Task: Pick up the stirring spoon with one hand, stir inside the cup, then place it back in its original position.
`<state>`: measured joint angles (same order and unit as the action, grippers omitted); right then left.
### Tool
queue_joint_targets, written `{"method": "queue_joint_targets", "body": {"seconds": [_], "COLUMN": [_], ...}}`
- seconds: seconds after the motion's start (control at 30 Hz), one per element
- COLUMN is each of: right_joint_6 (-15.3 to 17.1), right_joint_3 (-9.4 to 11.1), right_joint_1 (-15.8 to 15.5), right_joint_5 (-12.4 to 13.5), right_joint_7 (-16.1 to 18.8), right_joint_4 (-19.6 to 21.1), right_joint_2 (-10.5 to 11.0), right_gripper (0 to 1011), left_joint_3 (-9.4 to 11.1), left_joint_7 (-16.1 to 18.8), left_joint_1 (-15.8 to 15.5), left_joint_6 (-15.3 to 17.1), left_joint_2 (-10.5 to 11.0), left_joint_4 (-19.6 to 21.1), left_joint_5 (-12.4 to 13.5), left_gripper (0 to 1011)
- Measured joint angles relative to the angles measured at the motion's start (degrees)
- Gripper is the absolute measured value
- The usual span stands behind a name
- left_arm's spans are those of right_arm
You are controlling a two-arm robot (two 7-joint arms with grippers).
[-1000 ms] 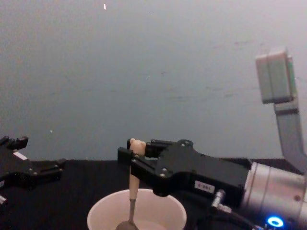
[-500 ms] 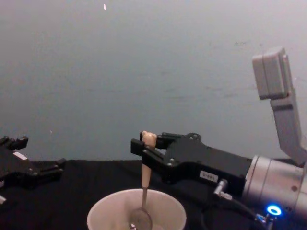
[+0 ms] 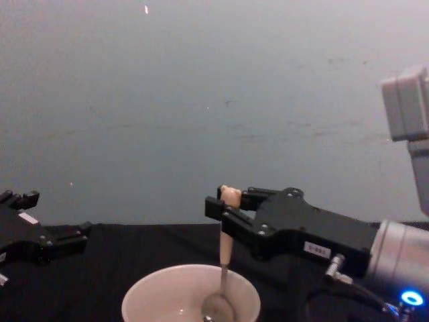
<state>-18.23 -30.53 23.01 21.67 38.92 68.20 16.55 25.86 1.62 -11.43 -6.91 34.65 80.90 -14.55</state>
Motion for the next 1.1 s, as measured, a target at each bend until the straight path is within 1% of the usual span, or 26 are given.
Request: {"method": "queue_joint_targets", "body": {"seconds": [0.13, 0.27, 0.37, 0.53, 0.67, 0.77, 0.8, 0.9, 1.1], "right_joint_6": [0.43, 0.79, 1.01, 1.25, 1.36, 1.30, 1.15, 0.63, -0.36], "right_joint_3": [0.34, 0.27, -0.27, -1.59, -2.61, -2.97, -3.18, -3.36, -3.19], "right_joint_1": [-1.38, -2.60, -3.17, -3.34, -2.54, -1.84, -1.28, -0.01, 2.03], "right_joint_5": [0.68, 1.34, 1.55, 1.53, 1.46, 1.28, 1.07, 0.69, 0.16], "right_joint_7": [0.57, 1.41, 2.11, 2.86, 3.06, 3.03, 2.91, 2.43, 1.45], "right_joint_4": [2.20, 4.15, 4.94, 5.20, 4.17, 3.19, 2.38, 0.60, -2.28], "right_joint_2": [1.22, 2.15, 2.52, 2.34, 1.21, 0.44, -0.17, -1.42, -3.26], "right_gripper": [213, 213, 213, 213, 213, 213, 213, 213, 213], "left_joint_3": [0.00, 0.00, 0.00, 0.00, 0.00, 0.00, 0.00, 0.00, 0.00], "left_joint_7": [0.00, 0.00, 0.00, 0.00, 0.00, 0.00, 0.00, 0.00, 0.00], "left_joint_1": [0.00, 0.00, 0.00, 0.00, 0.00, 0.00, 0.00, 0.00, 0.00], "left_joint_6": [0.00, 0.00, 0.00, 0.00, 0.00, 0.00, 0.00, 0.00, 0.00], "left_joint_2": [0.00, 0.00, 0.00, 0.00, 0.00, 0.00, 0.00, 0.00, 0.00], "left_joint_4": [0.00, 0.00, 0.00, 0.00, 0.00, 0.00, 0.00, 0.00, 0.00], "left_joint_5": [0.00, 0.00, 0.00, 0.00, 0.00, 0.00, 0.00, 0.00, 0.00], "left_gripper": [1001, 1001, 1001, 1001, 1001, 1001, 1001, 1001, 1001]}}
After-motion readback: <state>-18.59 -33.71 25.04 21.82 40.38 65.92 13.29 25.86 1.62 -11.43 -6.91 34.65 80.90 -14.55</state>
